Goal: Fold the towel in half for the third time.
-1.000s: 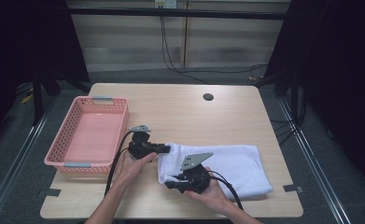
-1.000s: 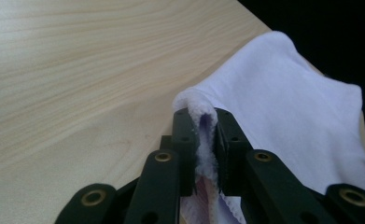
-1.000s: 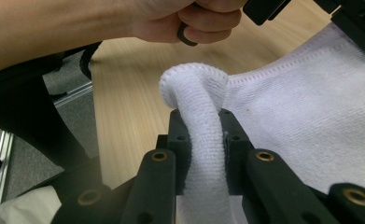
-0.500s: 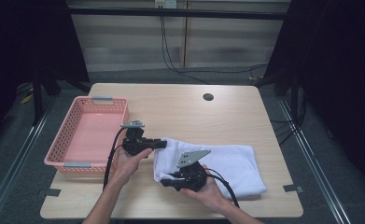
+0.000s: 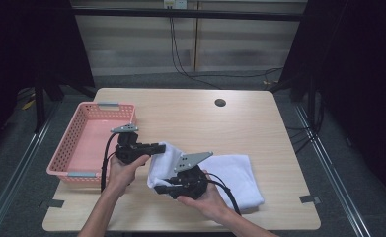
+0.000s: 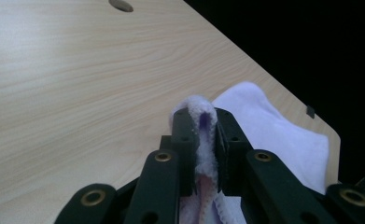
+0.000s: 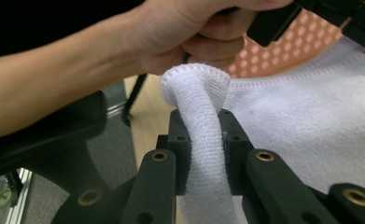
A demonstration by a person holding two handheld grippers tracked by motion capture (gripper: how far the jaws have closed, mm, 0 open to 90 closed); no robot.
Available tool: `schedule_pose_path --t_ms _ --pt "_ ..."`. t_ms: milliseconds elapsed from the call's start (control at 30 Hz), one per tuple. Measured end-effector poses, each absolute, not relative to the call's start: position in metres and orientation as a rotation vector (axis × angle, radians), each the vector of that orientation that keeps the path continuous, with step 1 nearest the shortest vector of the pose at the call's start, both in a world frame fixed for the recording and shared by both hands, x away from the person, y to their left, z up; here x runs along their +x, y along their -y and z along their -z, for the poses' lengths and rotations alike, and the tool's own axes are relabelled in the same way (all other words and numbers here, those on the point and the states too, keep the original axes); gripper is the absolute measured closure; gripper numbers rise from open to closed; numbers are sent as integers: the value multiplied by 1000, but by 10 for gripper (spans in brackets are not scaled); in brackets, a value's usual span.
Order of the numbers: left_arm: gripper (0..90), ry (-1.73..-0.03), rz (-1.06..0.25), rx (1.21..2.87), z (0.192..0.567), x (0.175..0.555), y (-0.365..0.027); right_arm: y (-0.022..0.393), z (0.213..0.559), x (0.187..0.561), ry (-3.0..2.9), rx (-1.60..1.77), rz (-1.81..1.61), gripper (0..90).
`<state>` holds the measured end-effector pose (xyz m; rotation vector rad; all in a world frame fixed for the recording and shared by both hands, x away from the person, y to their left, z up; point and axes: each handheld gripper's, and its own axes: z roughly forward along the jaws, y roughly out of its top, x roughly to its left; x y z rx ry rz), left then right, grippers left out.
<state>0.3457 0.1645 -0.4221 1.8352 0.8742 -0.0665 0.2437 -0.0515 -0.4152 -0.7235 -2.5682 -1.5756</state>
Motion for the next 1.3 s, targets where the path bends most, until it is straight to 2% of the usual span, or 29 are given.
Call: schedule_pose_path --t_ms 167,267,433,733,933,1133,1300 --pt "801 -890 0 1846 400 352 -167 56 400 245 2550 -745 1657 786" --pt "802 -918 -23 1887 401 359 -157 62 398 250 2519 -791 1702 786" --pt "800 -884 26 1921 415 370 -126 80 417 251 2503 -893 1690 785" --pt "797 -765 44 1933 392 377 -61 146 400 238 2490 -989 1805 781" --pt "795 -726 98 1987 407 380 -11 191 418 224 2464 -1126 1798 774" --pt "789 -704 143 2057 439 382 37 236 448 213 2448 -1301 1715 769" --pt "759 -695 175 2092 455 379 69 262 462 204 2456 -1387 1642 716"
